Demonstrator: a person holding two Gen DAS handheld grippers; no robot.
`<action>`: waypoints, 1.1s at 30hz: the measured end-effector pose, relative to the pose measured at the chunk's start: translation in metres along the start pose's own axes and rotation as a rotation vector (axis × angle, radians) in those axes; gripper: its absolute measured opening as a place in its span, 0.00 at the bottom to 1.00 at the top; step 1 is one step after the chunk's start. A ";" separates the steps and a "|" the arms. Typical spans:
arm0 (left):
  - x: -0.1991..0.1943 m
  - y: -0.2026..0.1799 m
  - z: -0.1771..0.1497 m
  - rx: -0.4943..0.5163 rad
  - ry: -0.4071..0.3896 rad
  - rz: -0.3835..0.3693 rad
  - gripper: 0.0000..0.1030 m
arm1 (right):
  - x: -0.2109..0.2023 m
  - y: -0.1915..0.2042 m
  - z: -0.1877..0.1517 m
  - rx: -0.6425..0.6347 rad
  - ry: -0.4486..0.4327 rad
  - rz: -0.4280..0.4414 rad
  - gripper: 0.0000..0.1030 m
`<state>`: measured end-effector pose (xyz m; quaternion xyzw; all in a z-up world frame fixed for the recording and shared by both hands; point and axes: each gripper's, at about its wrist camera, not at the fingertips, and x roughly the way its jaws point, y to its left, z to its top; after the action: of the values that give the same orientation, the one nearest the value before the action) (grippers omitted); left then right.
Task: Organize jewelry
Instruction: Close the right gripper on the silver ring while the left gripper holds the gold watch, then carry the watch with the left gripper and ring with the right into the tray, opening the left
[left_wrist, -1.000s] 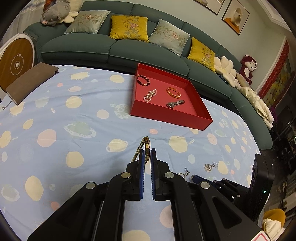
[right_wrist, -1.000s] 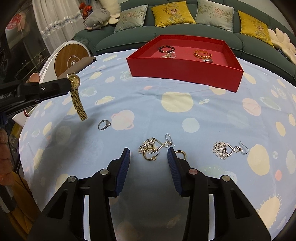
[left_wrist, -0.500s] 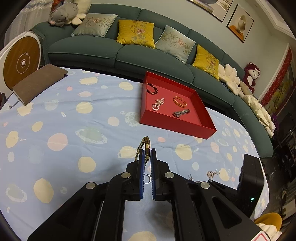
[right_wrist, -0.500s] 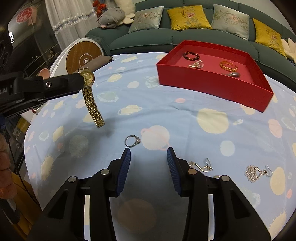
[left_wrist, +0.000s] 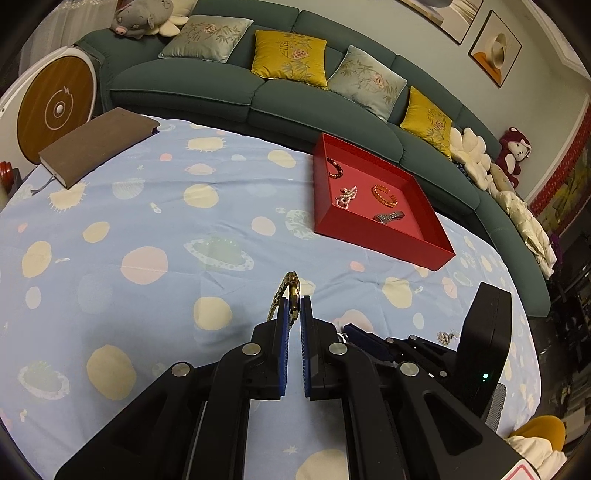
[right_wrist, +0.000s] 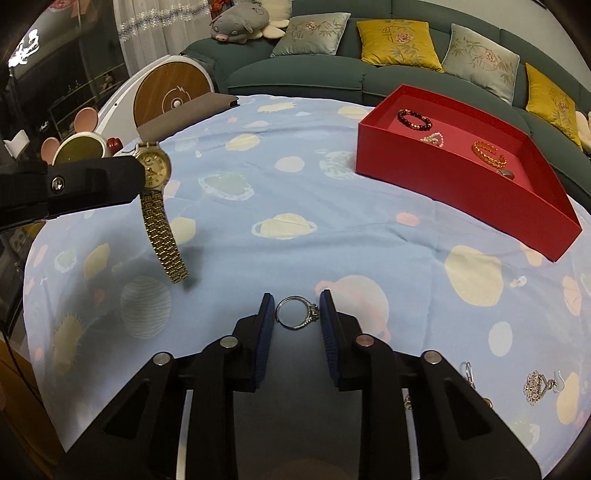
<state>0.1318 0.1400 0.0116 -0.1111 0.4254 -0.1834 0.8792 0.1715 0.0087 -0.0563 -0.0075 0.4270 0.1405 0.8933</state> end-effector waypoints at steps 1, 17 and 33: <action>0.000 0.002 0.000 -0.003 0.000 -0.001 0.04 | 0.000 -0.001 0.000 0.003 -0.001 -0.002 0.23; -0.001 -0.035 0.038 0.016 -0.045 -0.045 0.03 | -0.048 -0.030 0.033 0.100 -0.105 0.004 0.23; 0.126 -0.126 0.117 0.145 0.014 -0.081 0.04 | -0.034 -0.192 0.096 0.299 -0.101 -0.148 0.23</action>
<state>0.2669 -0.0223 0.0385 -0.0630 0.4121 -0.2499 0.8740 0.2736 -0.1709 0.0098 0.1013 0.3959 0.0096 0.9126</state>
